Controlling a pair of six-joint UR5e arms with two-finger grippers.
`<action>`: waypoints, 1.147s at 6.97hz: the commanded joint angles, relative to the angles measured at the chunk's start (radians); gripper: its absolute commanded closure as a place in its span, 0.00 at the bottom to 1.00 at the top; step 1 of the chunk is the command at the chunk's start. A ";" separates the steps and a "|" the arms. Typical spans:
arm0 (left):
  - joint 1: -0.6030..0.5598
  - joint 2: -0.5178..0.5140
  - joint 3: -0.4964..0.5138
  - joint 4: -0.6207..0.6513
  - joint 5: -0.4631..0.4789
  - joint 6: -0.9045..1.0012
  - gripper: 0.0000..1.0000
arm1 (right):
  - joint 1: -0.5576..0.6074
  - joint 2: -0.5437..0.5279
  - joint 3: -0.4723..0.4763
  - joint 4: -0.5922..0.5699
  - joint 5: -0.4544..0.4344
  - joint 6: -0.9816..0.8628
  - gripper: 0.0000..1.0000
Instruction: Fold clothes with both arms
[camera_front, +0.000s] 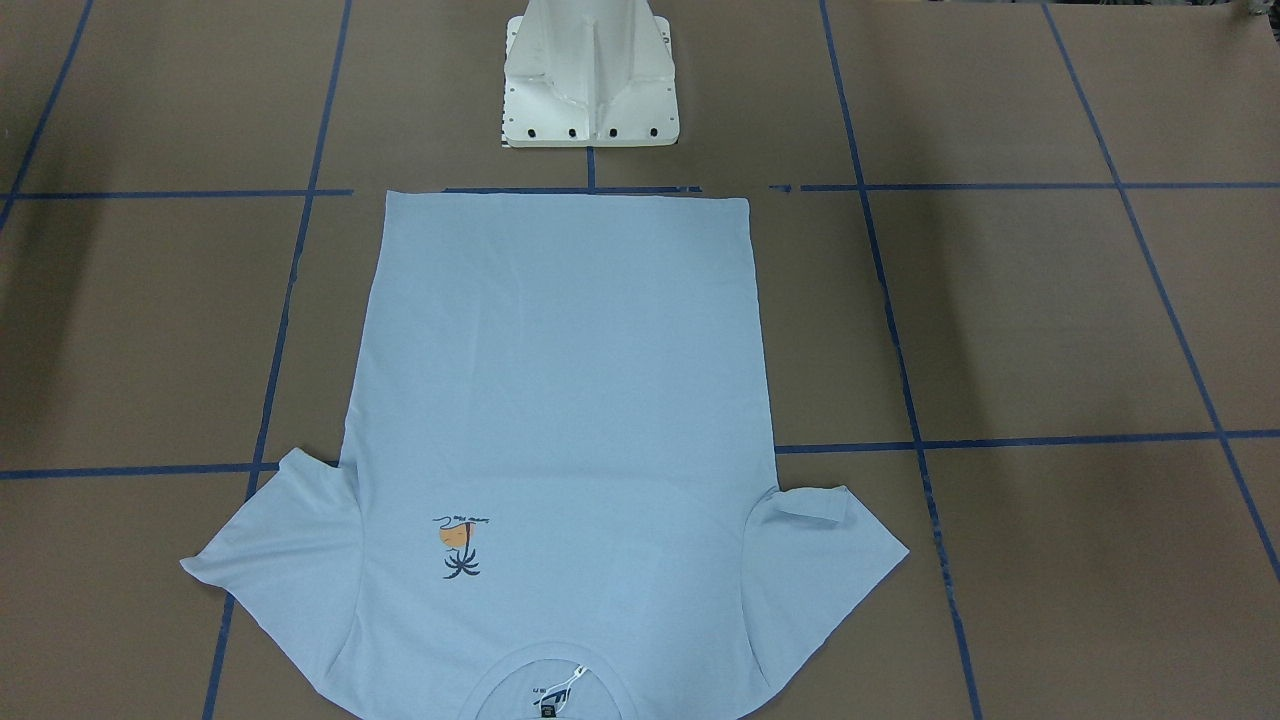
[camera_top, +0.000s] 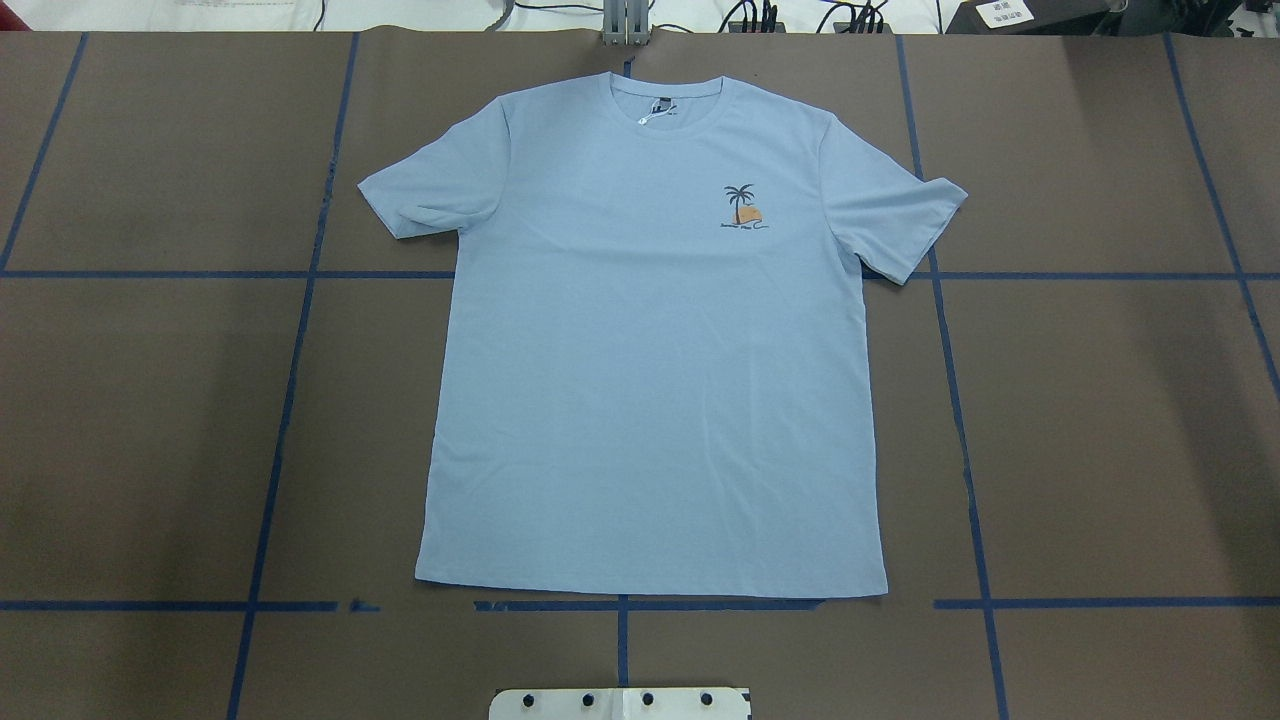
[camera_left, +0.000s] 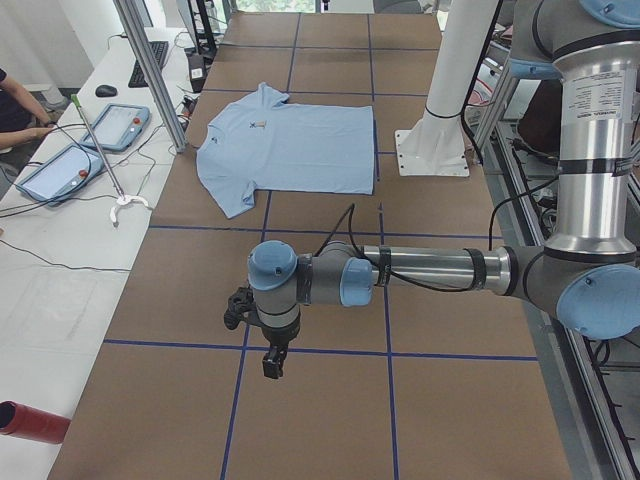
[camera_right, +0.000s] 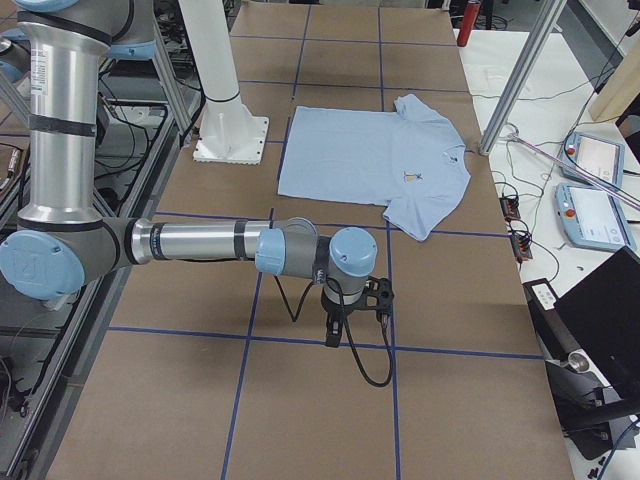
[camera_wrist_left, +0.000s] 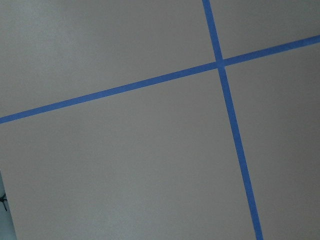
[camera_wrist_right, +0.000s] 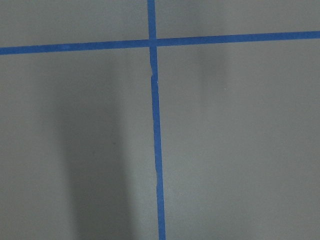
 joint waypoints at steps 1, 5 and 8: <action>0.000 -0.002 -0.002 -0.001 0.000 -0.001 0.00 | -0.001 0.006 0.002 0.000 0.002 0.002 0.00; 0.003 -0.193 -0.023 -0.007 -0.002 -0.002 0.00 | -0.035 0.193 0.007 0.003 0.004 0.024 0.00; 0.043 -0.221 -0.017 -0.103 -0.044 -0.025 0.00 | -0.134 0.290 -0.199 0.392 0.064 0.150 0.00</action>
